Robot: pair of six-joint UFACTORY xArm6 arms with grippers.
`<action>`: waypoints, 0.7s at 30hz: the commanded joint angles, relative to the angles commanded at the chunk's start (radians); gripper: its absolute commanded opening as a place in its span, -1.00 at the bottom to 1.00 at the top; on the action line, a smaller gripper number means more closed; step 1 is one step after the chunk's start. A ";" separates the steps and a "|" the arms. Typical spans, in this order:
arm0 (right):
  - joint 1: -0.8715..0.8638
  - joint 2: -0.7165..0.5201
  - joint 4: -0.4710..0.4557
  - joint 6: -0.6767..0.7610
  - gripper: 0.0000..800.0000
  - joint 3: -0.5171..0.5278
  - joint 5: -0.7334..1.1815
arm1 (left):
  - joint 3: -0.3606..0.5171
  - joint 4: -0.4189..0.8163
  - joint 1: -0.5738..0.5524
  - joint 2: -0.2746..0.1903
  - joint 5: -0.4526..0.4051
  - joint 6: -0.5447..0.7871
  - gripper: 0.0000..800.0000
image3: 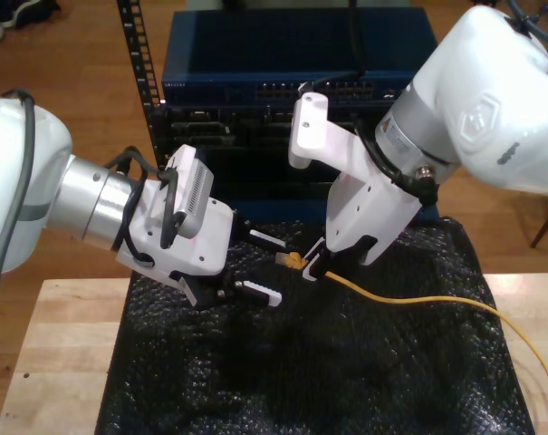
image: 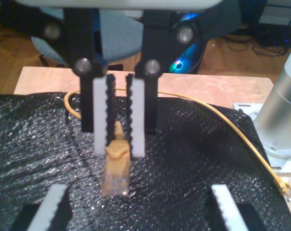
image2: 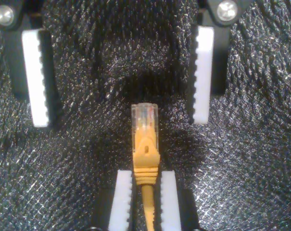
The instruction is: Grab the cable and plug it in
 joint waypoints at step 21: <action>-0.003 -0.015 0.000 0.000 -0.98 0.002 -0.002 | 0.003 -0.058 0.003 0.008 0.032 0.002 0.06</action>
